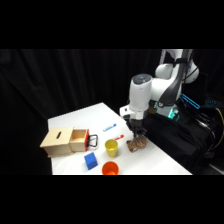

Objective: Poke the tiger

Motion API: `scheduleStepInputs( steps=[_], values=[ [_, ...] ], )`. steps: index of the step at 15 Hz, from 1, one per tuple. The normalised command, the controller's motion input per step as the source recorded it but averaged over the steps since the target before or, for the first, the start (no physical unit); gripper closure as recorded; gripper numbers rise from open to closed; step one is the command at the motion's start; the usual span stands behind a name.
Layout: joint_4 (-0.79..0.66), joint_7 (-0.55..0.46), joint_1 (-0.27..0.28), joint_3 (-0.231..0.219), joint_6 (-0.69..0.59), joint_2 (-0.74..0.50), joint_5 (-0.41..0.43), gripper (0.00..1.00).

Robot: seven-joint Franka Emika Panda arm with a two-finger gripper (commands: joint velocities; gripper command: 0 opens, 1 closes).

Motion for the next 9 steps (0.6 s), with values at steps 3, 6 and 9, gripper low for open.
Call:
scheduleStepInputs(
  steps=[3,6,9],
  values=[
    [0.11,-0.04,-0.118,0.035,-0.43,-0.38,0.021,0.58],
    [0.13,-0.10,-0.111,0.016,-0.34,-0.29,0.088,0.34],
    [0.14,-0.12,-0.095,-0.007,-0.30,-0.24,0.112,0.10]
  ],
)
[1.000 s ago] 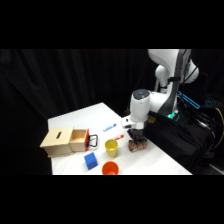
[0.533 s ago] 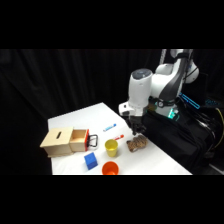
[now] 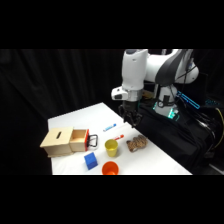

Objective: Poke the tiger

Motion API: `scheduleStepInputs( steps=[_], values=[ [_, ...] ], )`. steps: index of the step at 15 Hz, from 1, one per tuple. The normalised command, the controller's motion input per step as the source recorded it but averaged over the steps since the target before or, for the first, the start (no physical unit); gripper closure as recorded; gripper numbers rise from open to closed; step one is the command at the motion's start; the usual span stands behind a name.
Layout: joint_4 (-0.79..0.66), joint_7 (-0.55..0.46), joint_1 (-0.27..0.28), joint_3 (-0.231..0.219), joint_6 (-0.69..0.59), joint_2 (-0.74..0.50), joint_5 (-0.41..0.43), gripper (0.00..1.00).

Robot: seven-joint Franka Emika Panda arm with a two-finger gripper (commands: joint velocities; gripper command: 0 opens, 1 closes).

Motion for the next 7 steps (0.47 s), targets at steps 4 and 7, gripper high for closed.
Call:
scheduleStepInputs(
  steps=[4,7],
  values=[
    [0.15,-0.12,-0.063,-0.010,-0.27,-0.17,0.127,0.00],
    [0.15,-0.03,-0.046,0.003,-0.25,-0.13,0.101,0.00]
  ],
)
